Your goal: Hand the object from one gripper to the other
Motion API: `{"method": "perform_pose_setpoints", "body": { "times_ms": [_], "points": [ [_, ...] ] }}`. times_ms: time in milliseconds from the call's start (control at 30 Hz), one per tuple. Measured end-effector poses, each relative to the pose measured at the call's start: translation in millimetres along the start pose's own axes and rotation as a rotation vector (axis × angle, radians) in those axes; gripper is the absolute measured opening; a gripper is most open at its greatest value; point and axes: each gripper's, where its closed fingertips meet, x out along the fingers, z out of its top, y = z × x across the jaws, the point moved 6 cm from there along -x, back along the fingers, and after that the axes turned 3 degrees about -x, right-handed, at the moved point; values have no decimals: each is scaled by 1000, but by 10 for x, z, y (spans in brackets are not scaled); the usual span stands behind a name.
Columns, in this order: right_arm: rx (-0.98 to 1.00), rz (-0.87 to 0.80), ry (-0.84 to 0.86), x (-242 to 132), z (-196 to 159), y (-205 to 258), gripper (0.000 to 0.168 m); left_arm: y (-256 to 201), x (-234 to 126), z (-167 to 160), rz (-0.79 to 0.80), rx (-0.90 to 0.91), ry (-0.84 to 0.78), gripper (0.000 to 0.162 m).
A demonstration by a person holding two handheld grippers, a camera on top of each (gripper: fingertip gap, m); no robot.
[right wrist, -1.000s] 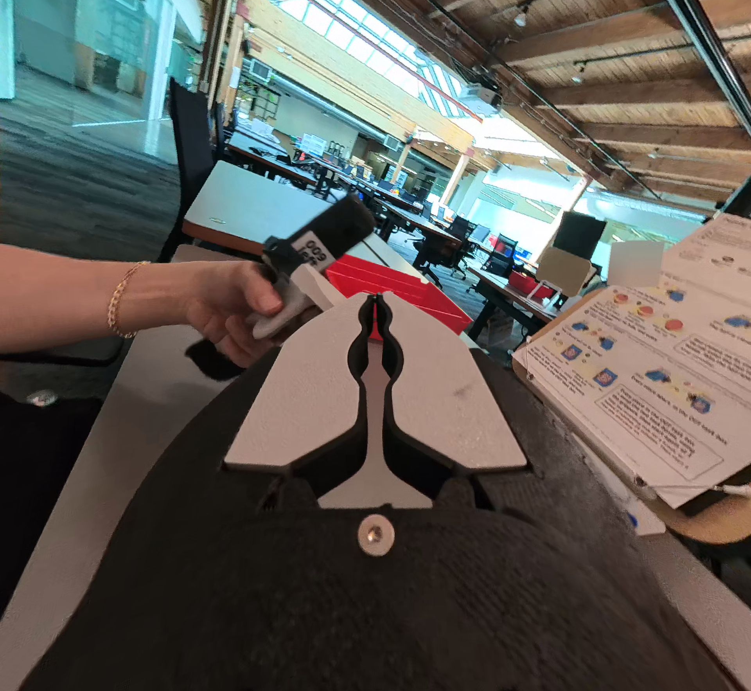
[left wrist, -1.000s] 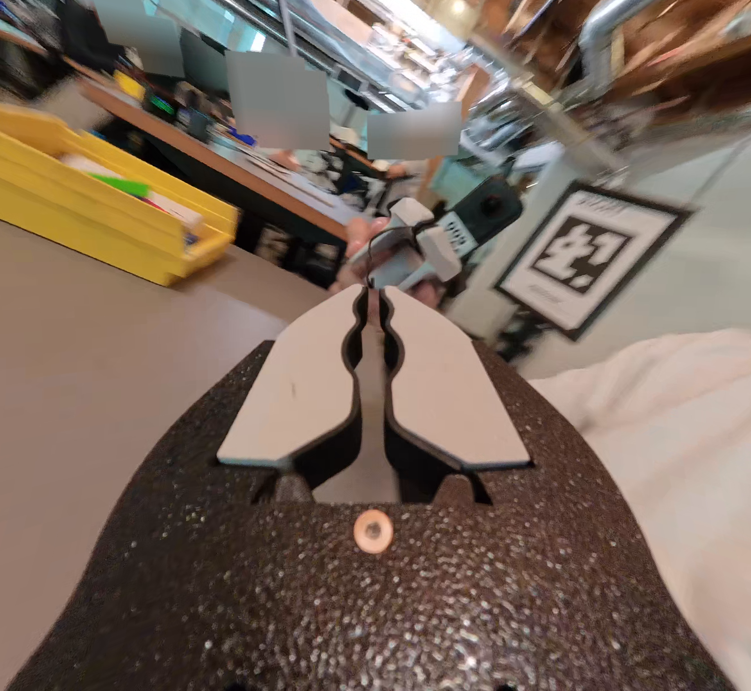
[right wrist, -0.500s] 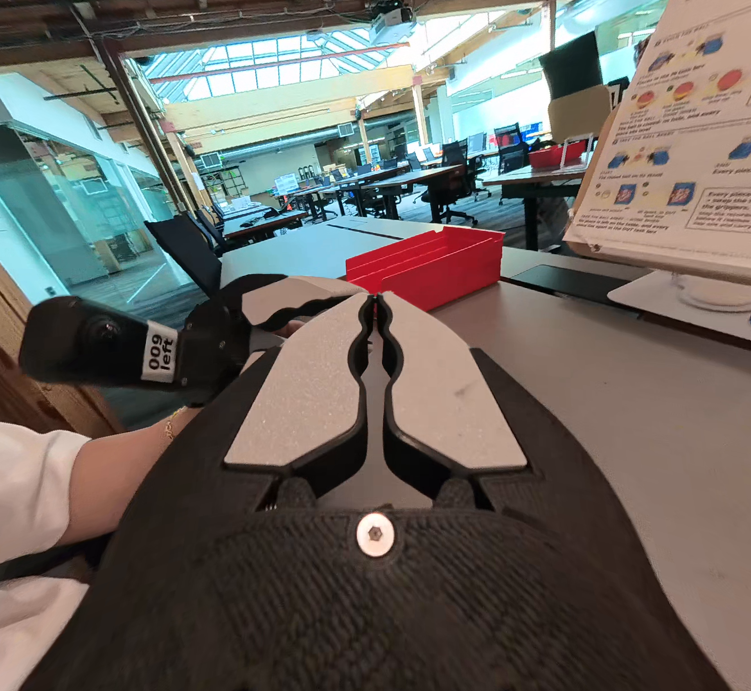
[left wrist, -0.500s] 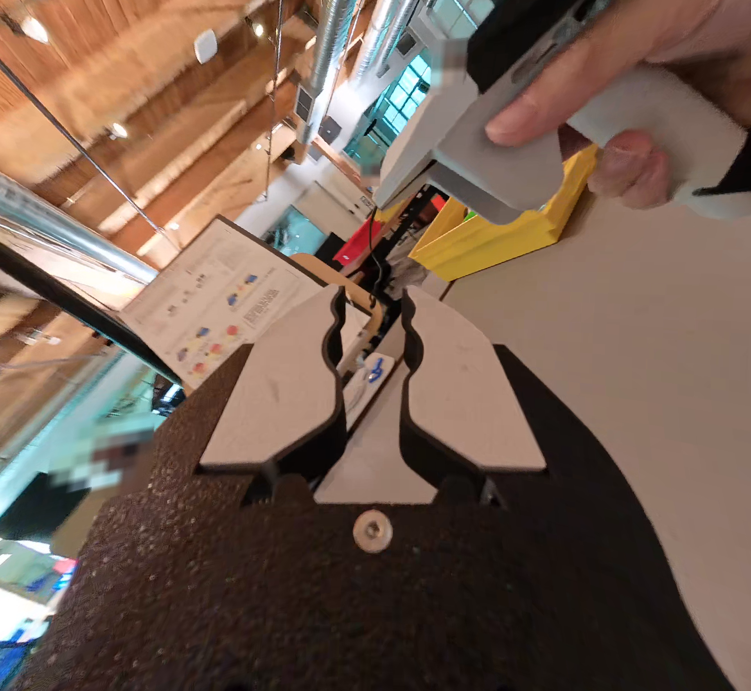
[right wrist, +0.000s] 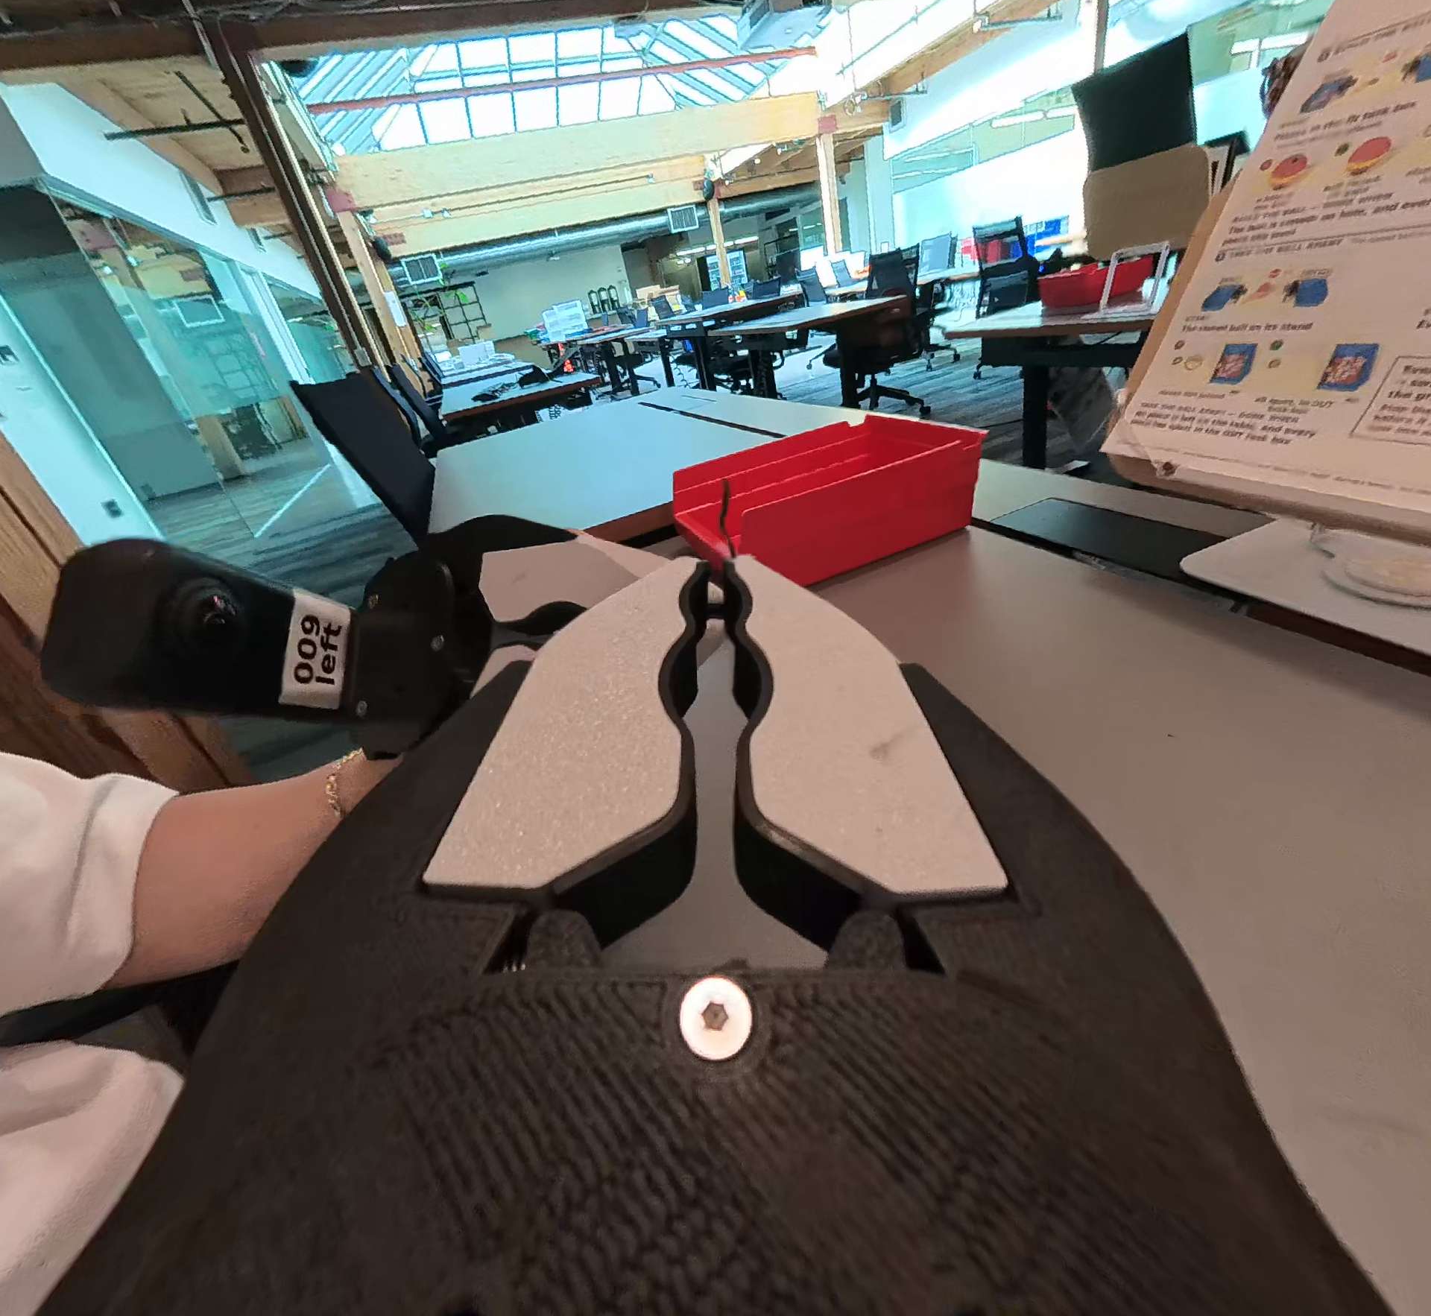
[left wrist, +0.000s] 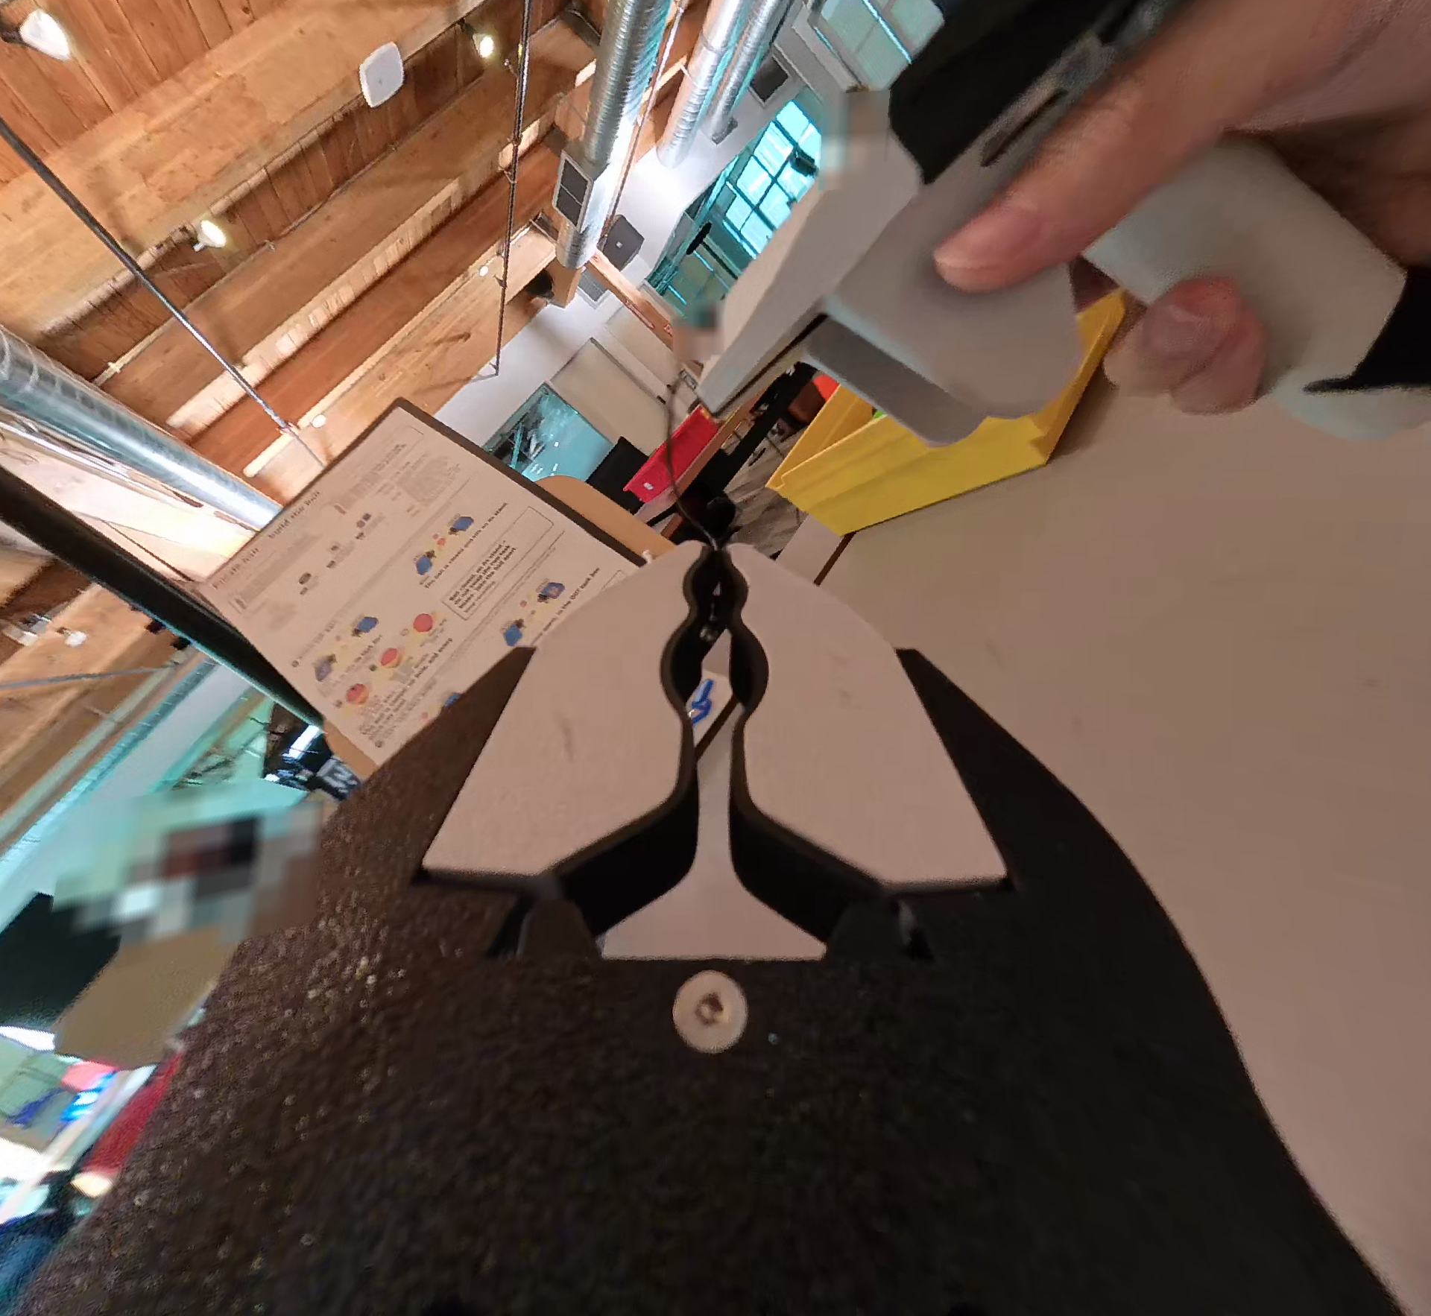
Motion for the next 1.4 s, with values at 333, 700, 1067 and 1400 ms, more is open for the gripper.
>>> {"method": "perform_pose_setpoints", "body": {
  "times_ms": [333, 700, 1067, 1400],
  "points": [
    [-10, 81, -119, -14, 66, 56, 21, 273, -116, 79, -458, -1032, -392, 0],
    [126, 251, -73, 115, -35, 252, 11, 179, -161, 65, -636, -1063, -512, 0],
    [-165, 16, 45, 120, -100, 103, 0, 169, -101, -26, -457, -856, -340, 14],
    [-495, -148, 188, 201, -185, 185, 0, 204, -78, 4, -342, -735, -223, 15]
  ]
}}
